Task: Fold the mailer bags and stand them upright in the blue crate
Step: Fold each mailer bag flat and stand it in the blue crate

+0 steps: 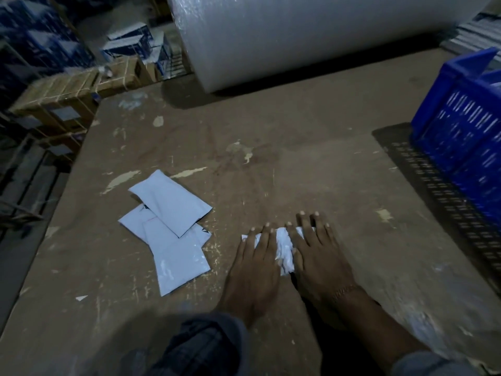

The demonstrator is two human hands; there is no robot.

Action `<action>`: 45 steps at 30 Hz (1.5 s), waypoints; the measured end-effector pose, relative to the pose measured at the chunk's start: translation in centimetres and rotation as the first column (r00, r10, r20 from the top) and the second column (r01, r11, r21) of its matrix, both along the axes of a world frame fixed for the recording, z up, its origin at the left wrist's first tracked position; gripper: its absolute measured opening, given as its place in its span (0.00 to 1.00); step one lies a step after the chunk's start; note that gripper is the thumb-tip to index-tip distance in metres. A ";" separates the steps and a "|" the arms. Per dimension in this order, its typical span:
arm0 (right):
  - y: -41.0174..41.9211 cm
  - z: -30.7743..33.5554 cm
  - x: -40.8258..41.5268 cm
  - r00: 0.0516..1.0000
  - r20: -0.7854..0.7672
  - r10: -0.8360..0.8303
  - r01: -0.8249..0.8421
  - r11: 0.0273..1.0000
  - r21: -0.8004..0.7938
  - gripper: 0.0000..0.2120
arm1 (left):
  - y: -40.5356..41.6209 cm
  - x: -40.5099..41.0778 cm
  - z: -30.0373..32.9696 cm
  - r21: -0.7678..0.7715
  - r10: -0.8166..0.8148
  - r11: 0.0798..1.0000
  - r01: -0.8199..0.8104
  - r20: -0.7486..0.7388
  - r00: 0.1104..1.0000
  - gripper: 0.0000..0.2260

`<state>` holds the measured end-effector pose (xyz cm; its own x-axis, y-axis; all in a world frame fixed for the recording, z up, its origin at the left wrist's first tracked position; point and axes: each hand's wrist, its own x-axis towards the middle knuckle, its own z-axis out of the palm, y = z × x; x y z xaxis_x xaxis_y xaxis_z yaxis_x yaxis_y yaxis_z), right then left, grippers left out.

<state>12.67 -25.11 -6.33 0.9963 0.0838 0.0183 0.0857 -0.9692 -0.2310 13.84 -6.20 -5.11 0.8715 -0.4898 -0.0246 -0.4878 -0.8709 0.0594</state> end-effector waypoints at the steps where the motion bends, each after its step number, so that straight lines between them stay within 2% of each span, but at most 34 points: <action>1: -0.3 0.1 -0.6 1.000 -0.010 0.005 -0.005 1.000 0.008 0.29 | 0.3 0.3 0.7 -0.034 0.010 0.999 -0.012 -0.045 0.999 0.27; 5: -1.2 2.6 -1.5 0.997 -0.064 0.044 -0.038 0.995 0.093 0.27 | 1.9 0.5 3.2 -0.236 0.102 0.959 -0.160 -0.238 0.966 0.28; 7: -1.4 4.9 -1.8 0.998 -0.020 0.055 -0.052 0.991 0.124 0.28 | 2.6 0.5 3.0 -0.387 0.109 0.891 -0.237 -0.324 0.940 0.22; 9: -1.7 7.5 -2.5 1.000 -0.006 -0.020 0.021 0.990 0.138 0.34 | 2.2 0.1 4.3 -0.376 0.110 0.890 -0.257 -0.370 0.923 0.13; 11: -2.0 10.4 -3.8 0.990 0.091 -0.104 0.090 0.985 0.149 0.26 | 0.8 -1.1 8.9 -0.387 0.066 0.905 -0.177 -0.284 0.957 0.05; 13: -2.5 12.9 -5.4 0.948 0.254 -0.190 0.139 0.969 0.206 0.19 | -0.4 -1.6 12.3 -0.463 0.067 0.876 -0.137 -0.166 0.984 0.03; 15: -3.0 16.0 -7.1 0.885 0.371 -0.283 0.190 0.945 0.267 0.18 | -1.5 -1.7 14.9 -0.542 0.038 0.839 -0.053 -0.039 0.999 0.05; 17: -4.1 18.9 -8.7 0.855 0.403 -0.326 0.198 0.924 0.327 0.18 | -3.0 -1.8 17.4 -0.586 -0.012 0.806 0.081 0.121 0.993 0.04; 18: -4.9 20.2 -9.3 0.860 0.390 -0.330 0.187 0.914 0.361 0.17 | -3.9 -1.9 18.7 -0.591 -0.036 0.793 0.148 0.197 0.980 0.01; 21: -8.2 23.4 -10.4 0.877 0.310 -0.368 0.166 0.836 0.524 0.10 | -7.0 -2.4 21.7 -0.587 -0.031 0.768 0.258 0.368 0.929 0.04; 24: -12.6 25.3 -10.3 0.878 0.210 -0.431 0.195 0.721 0.665 0.17 | -10.9 -3.4 22.9 -0.565 -0.042 0.738 0.368 0.507 0.861 0.07; 25: -14.4 25.4 -9.9 0.897 0.168 -0.410 0.208 0.725 0.657 0.19 | -12.2 -3.6 22.8 -0.559 -0.045 0.727 0.398 0.540 0.841 0.08; 27: -18.2 25.7 -8.7 0.954 0.094 -0.284 0.193 0.824 0.533 0.29 | -14.7 -3.9 22.1 -0.549 -0.046 0.719 0.426 0.574 0.817 0.12; 29: -22.0 26.2 -7.2 0.991 -0.054 -0.126 0.137 0.892 0.432 0.36 | -17.1 -4.2 21.1 -0.559 -0.015 0.720 0.411 0.580 0.814 0.17; 31: -25.0 27.2 -6.0 0.980 -0.199 -0.003 0.099 0.876 0.471 0.33 | -19.7 -4.5 20.2 -0.605 0.058 0.700 0.380 0.578 0.814 0.18; 32: -26.3 27.6 -5.5 0.980 -0.197 0.040 0.062 0.872 0.485 0.27 | -21.2 -4.7 20.1 -0.635 0.117 0.690 0.347 0.571 0.813 0.18; 34: -28.6 28.6 -5.2 0.995 -0.094 0.041 0.009 0.878 0.479 0.14 | -24.4 -4.7 19.9 -0.728 0.287 0.652 0.213 0.497 0.819 0.17; 37: -32.5 30.0 -5.7 0.993 0.086 -0.085 0.032 0.871 0.491 0.09 | -29.5 -4.2 19.8 -0.854 0.478 0.519 -0.034 0.256 0.840 0.19; 39: -35.4 31.1 -6.8 0.975 0.165 -0.149 0.039 0.845 0.533 0.09 | -33.0 -3.9 19.5 -0.901 0.470 0.413 -0.135 0.083 0.879 0.23; 41: -38.6 32.4 -8.4 0.967 0.191 -0.169 0.028 0.815 0.579 0.11 | -36.7 -3.6 18.9 -0.912 0.387 0.347 -0.218 -0.072 0.919 0.25; 43: -42.2 33.2 -9.8 0.958 0.225 -0.179 0.022 0.825 0.565 0.13 | -40.2 -3.7 18.6 -0.887 0.314 0.355 -0.294 -0.183 0.932 0.25; 45: -46.2 33.1 -11.2 0.958 0.211 -0.195 0.058 0.852 0.521 0.14 | -43.3 -4.0 18.5 -0.854 0.258 0.429 -0.293 -0.195 0.946 0.23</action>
<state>1.50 -71.32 26.79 0.9540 -0.1318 0.2694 0.0906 -0.7297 -0.6777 9.79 -49.53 13.38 0.9716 -0.0071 0.2364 -0.2144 -0.4482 0.8678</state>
